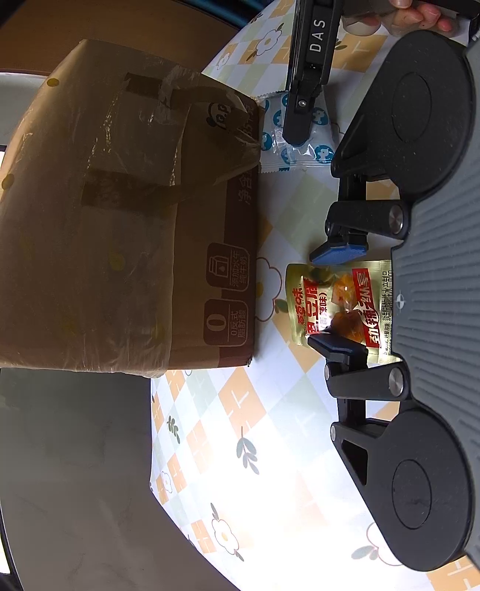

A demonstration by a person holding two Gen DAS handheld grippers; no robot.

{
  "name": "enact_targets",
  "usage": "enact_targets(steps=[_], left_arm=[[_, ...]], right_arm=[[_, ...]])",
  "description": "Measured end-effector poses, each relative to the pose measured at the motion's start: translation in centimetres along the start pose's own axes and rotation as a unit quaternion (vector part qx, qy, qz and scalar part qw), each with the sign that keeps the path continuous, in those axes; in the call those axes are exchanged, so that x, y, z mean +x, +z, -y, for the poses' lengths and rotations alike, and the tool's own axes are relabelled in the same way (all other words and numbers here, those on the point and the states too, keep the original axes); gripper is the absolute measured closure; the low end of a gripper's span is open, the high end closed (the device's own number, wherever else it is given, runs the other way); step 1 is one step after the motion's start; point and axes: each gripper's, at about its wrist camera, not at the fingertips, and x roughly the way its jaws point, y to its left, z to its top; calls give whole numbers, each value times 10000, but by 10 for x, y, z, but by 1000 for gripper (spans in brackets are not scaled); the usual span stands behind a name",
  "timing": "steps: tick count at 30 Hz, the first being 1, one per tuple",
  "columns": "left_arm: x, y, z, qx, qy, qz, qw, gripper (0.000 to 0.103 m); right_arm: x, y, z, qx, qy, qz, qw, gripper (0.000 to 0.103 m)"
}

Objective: Organize snacks
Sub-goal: 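Lift both packets and carry them over the box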

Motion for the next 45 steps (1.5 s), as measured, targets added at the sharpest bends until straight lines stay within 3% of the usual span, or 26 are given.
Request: enact_targets(steps=[20, 38, 45], left_arm=[[-28, 21, 11, 83, -144, 362, 9992, 60], [-87, 55, 57, 467, -520, 1241, 9898, 60], [-101, 81, 67, 547, -689, 1589, 9834, 60]], right_arm=[[-19, 6, 1, 89, -283, 21, 9996, 65], [-110, 36, 18, 108, -374, 1060, 9936, 68], [-139, 69, 20, -70, -297, 1555, 9874, 69]])
